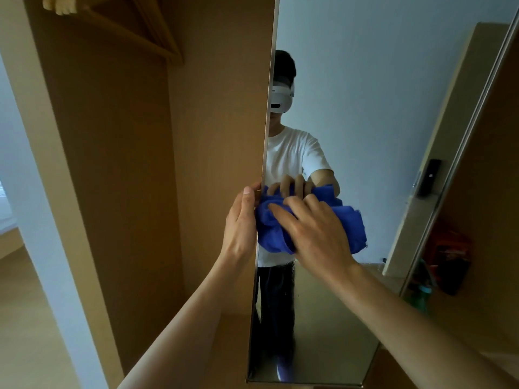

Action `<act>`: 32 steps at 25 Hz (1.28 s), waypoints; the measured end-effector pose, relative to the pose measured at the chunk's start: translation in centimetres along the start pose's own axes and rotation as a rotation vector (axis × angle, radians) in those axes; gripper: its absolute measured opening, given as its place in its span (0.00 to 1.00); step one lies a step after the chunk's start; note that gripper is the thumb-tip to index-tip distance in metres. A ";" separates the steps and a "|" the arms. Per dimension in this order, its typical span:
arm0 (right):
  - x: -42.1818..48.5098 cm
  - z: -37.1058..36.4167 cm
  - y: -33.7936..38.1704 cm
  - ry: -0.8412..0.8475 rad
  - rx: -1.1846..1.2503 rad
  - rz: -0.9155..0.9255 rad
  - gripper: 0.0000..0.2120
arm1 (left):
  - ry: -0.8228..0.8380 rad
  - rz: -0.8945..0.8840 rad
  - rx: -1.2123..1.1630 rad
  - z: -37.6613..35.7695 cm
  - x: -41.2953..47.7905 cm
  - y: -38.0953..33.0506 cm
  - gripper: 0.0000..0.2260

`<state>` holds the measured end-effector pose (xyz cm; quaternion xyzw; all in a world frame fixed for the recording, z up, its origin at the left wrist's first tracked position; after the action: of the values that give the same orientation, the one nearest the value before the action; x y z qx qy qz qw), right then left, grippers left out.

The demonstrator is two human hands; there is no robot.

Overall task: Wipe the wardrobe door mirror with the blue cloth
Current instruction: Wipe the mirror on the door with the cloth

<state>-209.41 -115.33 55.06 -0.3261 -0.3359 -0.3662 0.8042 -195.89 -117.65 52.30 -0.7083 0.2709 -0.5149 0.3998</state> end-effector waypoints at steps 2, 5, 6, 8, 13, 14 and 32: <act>-1.4 -1.1 0.6 0.056 -0.001 0.010 0.23 | -0.018 0.008 0.026 0.2 -0.1 0.4 0.19; -1.8 -1.5 0.8 0.075 0.003 0.011 0.24 | -0.023 0.032 0.032 0.1 -0.3 0.9 0.18; -1.6 -1.3 0.7 0.071 0.005 0.011 0.24 | -0.024 0.036 0.031 0.1 -0.4 1.0 0.18; -1.0 -0.7 0.4 0.062 0.017 0.002 0.23 | -0.021 0.040 0.012 0.2 -0.4 1.1 0.18; 2.8 2.3 -0.9 -0.059 0.034 -0.038 0.20 | 0.006 0.048 0.031 0.1 -0.7 1.1 0.17; 4.0 3.1 -1.5 -0.095 0.026 -0.051 0.20 | 0.013 0.060 0.047 0.1 -0.8 1.2 0.17; -3.2 -2.5 0.3 0.058 0.043 -0.025 0.23 | -0.053 -0.014 0.093 -0.4 -1.5 2.1 0.16</act>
<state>-210.03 -115.87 51.06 -0.2941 -0.3244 -0.3781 0.8157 -196.71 -117.69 49.87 -0.7043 0.2307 -0.5108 0.4357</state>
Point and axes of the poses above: each hand's wrist, its own x-axis towards the middle knuckle, its own z-axis out of the back of the hand, y = z × x, the point moved 7 cm from there along x, towards the middle knuckle, and after that the axes turned 5 degrees about -z, right-handed, at the moved point
